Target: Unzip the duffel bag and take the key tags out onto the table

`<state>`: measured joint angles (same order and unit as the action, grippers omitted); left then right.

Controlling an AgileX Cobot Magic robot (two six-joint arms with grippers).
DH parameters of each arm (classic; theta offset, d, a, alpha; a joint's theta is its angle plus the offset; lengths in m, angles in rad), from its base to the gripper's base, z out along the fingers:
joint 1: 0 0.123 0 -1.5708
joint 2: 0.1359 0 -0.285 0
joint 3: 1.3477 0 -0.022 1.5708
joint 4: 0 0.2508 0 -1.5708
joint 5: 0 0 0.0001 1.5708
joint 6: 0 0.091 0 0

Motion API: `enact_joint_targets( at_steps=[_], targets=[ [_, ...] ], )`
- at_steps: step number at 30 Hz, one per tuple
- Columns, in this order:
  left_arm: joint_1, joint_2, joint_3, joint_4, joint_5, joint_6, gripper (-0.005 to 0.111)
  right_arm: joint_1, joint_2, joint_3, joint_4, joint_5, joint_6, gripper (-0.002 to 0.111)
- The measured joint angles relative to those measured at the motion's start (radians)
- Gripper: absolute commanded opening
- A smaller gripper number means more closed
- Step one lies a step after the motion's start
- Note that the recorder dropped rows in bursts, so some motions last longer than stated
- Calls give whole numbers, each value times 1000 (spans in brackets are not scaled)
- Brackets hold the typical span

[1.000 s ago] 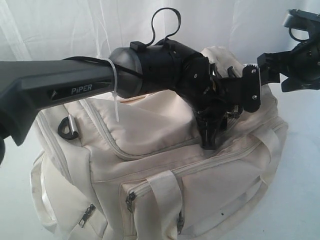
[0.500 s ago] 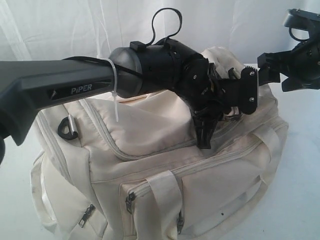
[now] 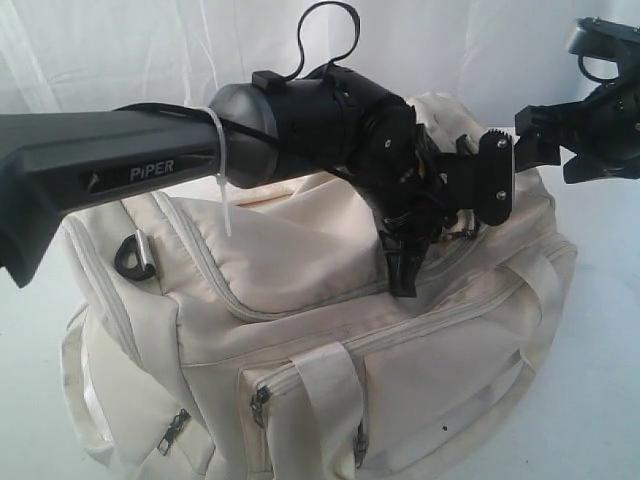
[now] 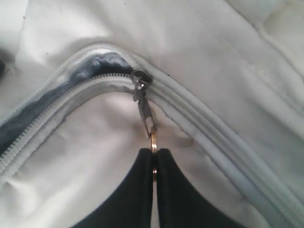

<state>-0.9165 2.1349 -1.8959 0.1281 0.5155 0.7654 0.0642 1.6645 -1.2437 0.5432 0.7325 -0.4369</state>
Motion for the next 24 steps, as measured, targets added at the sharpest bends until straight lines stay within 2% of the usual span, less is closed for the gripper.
enact_joint_targets(
  at_steps=[18,22,24],
  targets=[
    [0,-54,0,-51,51,-4,0,0,52,0,62,6,-31,66],
    [0,-58,0,-78,62,-4,0,0,88,0,116,10,-79,52],
    [0,-61,0,-95,64,-4,0,0,95,0,148,10,-104,36]
  ],
)
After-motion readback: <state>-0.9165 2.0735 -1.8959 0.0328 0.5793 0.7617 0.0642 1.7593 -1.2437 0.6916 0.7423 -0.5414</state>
